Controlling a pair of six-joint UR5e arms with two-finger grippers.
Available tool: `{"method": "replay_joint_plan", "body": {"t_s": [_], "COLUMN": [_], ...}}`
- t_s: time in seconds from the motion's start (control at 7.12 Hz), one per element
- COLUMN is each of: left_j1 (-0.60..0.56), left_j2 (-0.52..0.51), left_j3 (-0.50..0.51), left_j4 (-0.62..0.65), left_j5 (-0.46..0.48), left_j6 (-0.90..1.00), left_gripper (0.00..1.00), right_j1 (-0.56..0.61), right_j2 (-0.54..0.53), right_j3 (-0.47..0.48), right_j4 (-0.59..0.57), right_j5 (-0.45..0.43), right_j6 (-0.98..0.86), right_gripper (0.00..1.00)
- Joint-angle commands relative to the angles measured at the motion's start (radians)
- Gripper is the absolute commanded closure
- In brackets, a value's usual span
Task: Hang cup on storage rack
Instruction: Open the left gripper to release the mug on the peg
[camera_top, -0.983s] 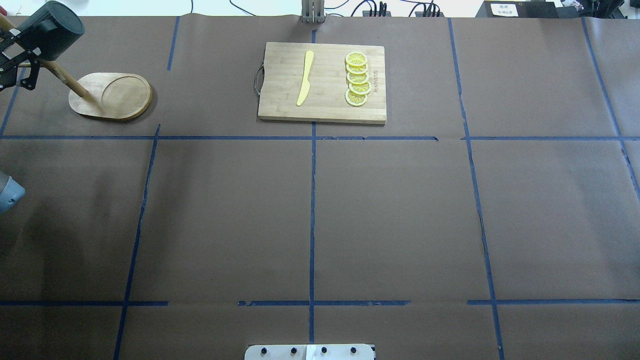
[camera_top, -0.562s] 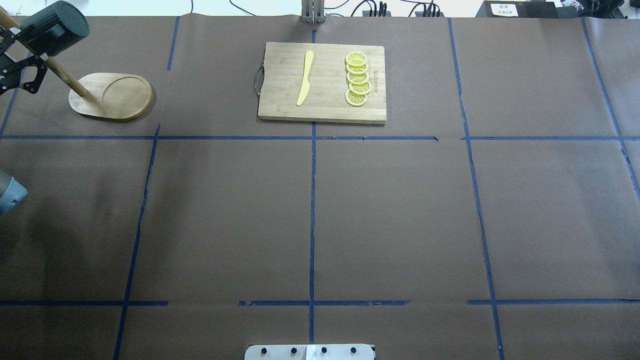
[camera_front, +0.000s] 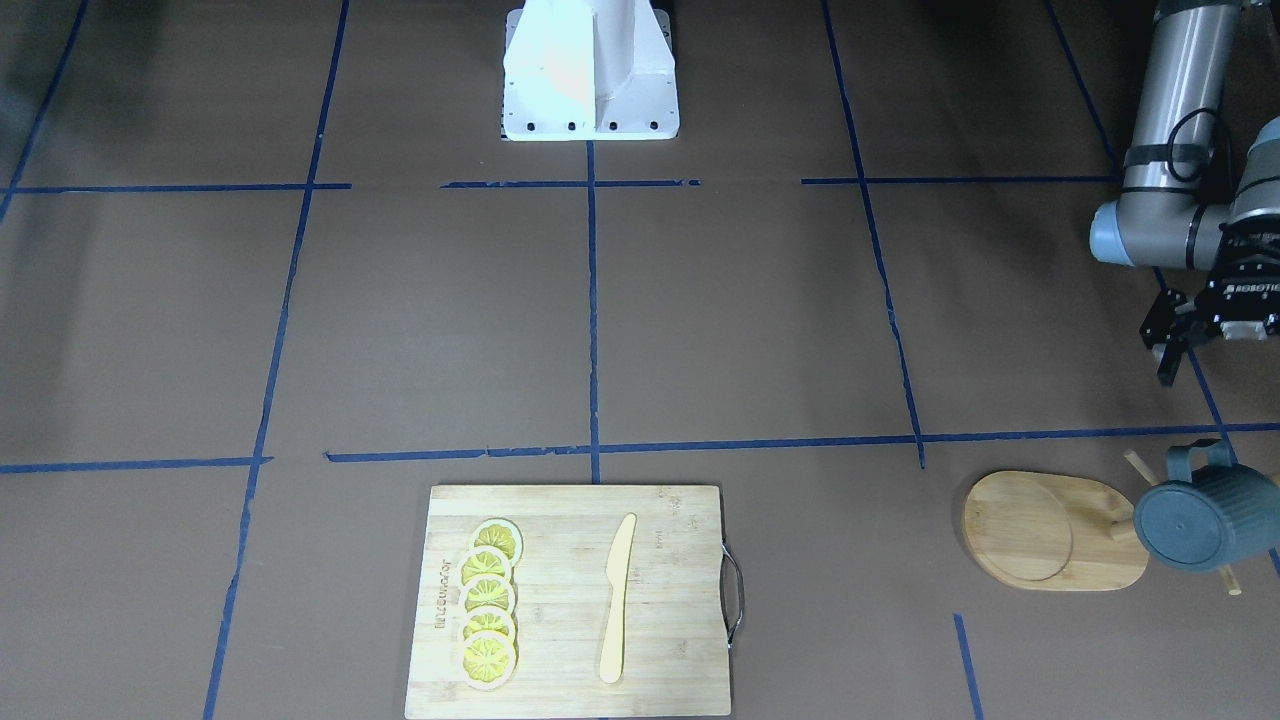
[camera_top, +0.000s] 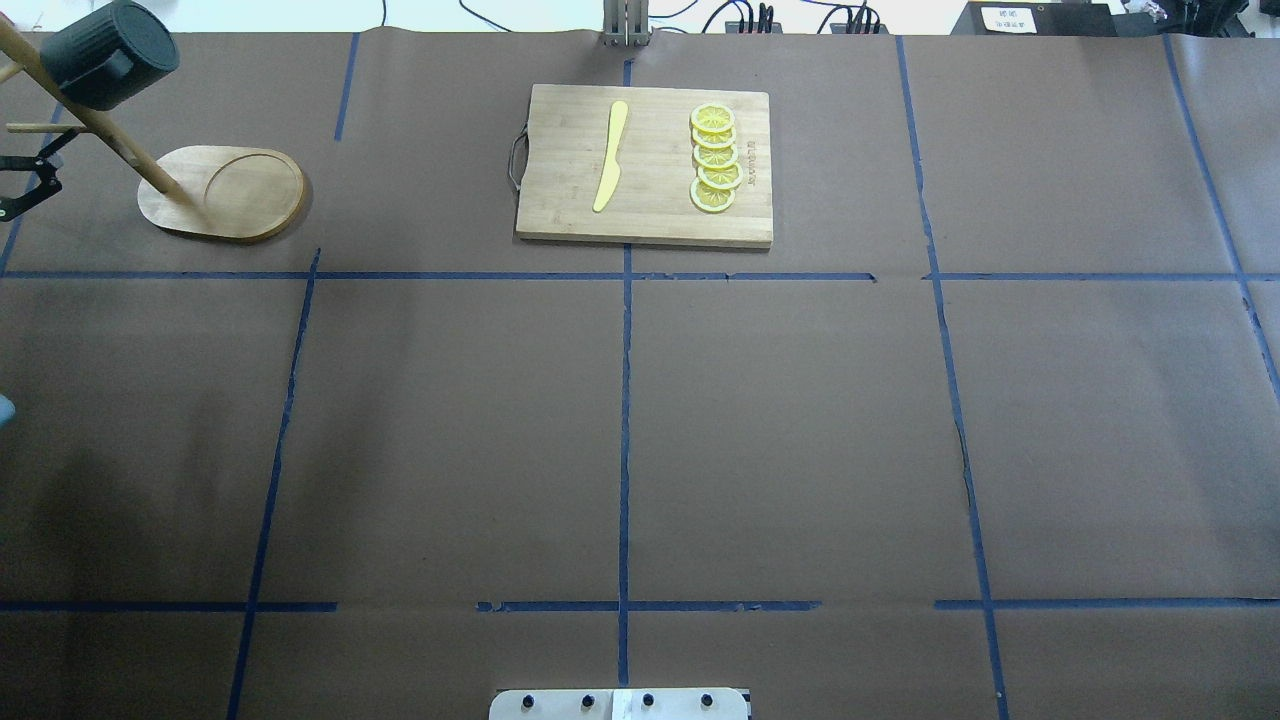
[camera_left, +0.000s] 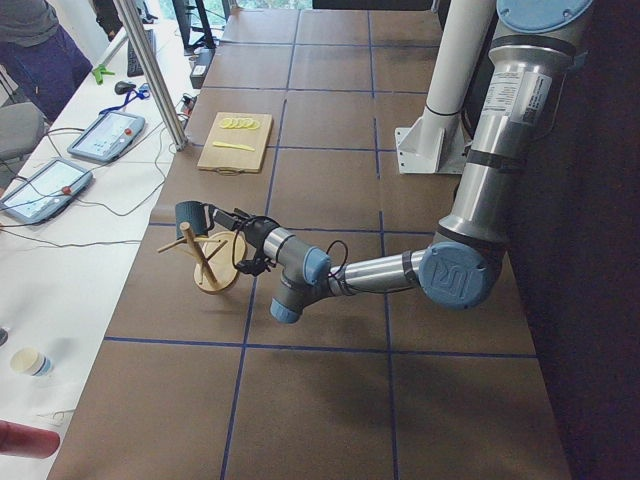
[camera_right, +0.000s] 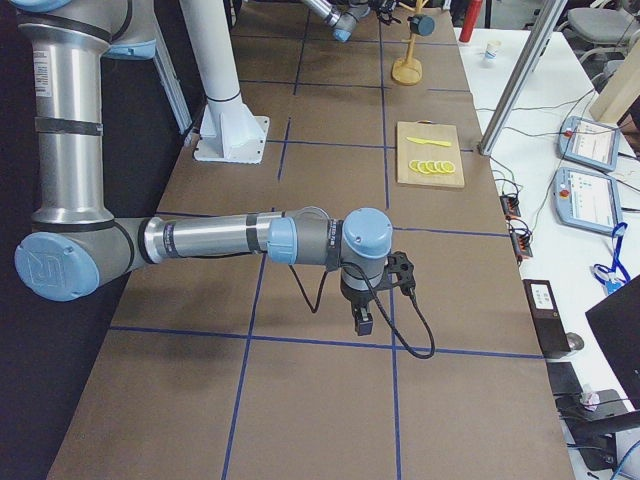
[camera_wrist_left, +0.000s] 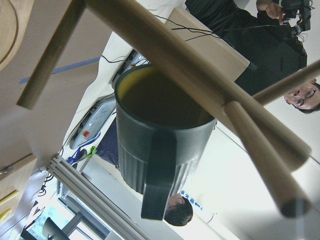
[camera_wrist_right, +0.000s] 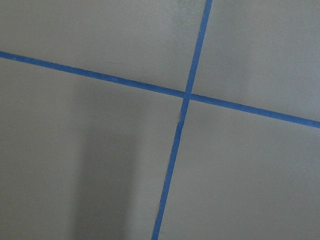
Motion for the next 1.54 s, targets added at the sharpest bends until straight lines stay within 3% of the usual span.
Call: {"method": "replay_joint_plan", "body": {"t_s": [0.0,0.14,0.42,0.7,0.84,1.4], "left_j1": [-0.078,-0.141,-0.142,-0.172,-0.206,-0.305], "left_j2": [0.103,0.102,0.098,0.096,0.098,0.101], "left_j3": [-0.14,-0.151,-0.148,-0.15,-0.15,-0.156], "left_j4": [0.0,0.009,0.045,0.268,0.366,0.849], "left_j5": [-0.161,-0.286,-0.435,-0.645,-0.691,-0.683], "left_j6": [0.11,0.252,0.678,1.23,1.433,2.375], "left_gripper": [0.0,0.0,0.0,0.0,0.0,0.0], "right_j1": [0.0,0.0,0.0,0.0,0.0,0.0], "right_j2": [0.001,0.003,0.009,0.008,0.008,0.006], "right_j3": [0.0,0.0,0.0,-0.003,-0.003,-0.006], "right_j4": [0.0,0.001,0.002,0.0,0.0,-0.002], "right_j5": [0.0,0.0,0.0,0.0,0.0,0.002], "right_j6": [0.001,0.001,0.001,0.001,0.001,0.001], "right_gripper": [0.0,0.0,0.0,0.0,0.0,0.0]}}
